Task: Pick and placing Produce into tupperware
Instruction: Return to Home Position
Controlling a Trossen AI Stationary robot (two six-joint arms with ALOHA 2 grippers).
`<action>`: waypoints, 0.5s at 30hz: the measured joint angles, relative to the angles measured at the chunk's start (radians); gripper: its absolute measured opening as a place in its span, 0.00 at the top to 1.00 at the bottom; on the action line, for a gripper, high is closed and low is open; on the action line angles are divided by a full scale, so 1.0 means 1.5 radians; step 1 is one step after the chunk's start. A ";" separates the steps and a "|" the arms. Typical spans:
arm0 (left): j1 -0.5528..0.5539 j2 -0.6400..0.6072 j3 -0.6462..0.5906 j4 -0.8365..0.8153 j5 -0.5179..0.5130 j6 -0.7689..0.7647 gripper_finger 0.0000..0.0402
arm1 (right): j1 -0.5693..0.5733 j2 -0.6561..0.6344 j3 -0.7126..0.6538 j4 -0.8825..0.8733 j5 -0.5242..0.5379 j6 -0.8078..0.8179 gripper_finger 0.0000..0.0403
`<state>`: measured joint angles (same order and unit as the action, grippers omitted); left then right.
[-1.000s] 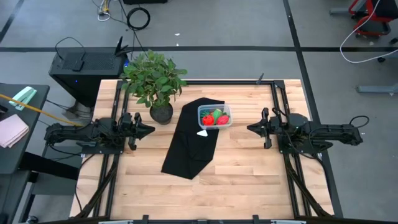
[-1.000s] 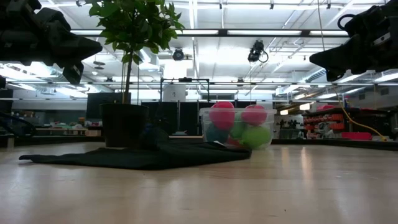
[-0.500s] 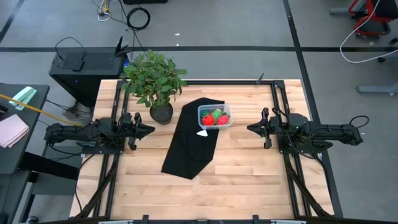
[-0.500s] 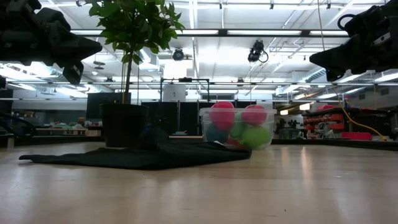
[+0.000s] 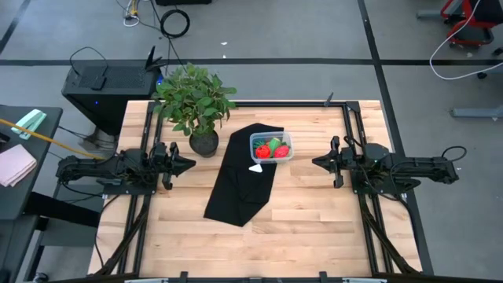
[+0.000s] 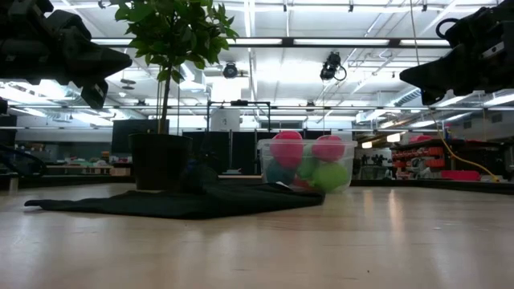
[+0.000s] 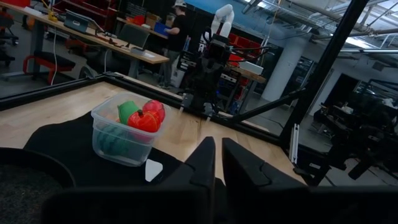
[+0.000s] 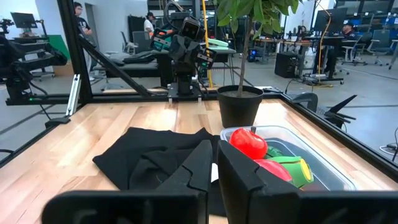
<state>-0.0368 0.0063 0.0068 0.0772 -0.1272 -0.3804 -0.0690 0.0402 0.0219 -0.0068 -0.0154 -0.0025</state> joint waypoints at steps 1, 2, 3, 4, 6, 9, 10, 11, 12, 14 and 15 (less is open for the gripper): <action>0.000 0.000 0.000 0.000 0.000 0.000 0.92 | 0.000 0.000 0.000 0.000 0.000 0.000 0.91; 0.000 0.000 0.000 0.000 0.000 0.000 0.92 | 0.000 0.000 0.000 0.000 0.000 0.000 0.91; 0.000 0.000 0.000 0.000 0.000 0.000 0.92 | 0.000 0.000 0.000 0.000 0.000 0.000 0.91; 0.000 0.000 0.000 0.000 0.000 0.000 0.93 | 0.000 0.000 0.000 0.000 0.000 0.000 0.91; 0.000 0.000 0.000 0.000 0.000 0.000 0.93 | 0.000 0.000 0.000 0.000 0.000 0.000 0.91; 0.000 0.000 0.000 0.000 0.000 0.000 0.93 | 0.000 0.000 0.000 0.000 0.000 0.000 0.91; 0.000 0.000 0.000 0.000 0.000 0.000 0.92 | 0.000 0.000 0.000 0.000 0.000 0.000 0.91; 0.000 0.000 0.000 0.000 0.000 0.000 0.92 | 0.000 0.000 0.000 0.000 0.000 0.000 0.91; 0.000 0.000 0.000 0.000 0.000 0.000 0.91 | 0.000 0.000 0.000 0.000 0.000 0.000 0.91; 0.000 0.000 0.000 0.000 0.000 0.000 0.90 | 0.000 0.000 0.000 0.000 0.000 0.000 0.91; 0.000 0.000 0.000 0.000 0.000 0.000 0.90 | 0.000 0.000 0.000 0.000 0.000 0.000 0.91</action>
<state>-0.0365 0.0060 0.0067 0.0772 -0.1268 -0.3805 -0.0692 0.0402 0.0223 -0.0067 -0.0158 -0.0025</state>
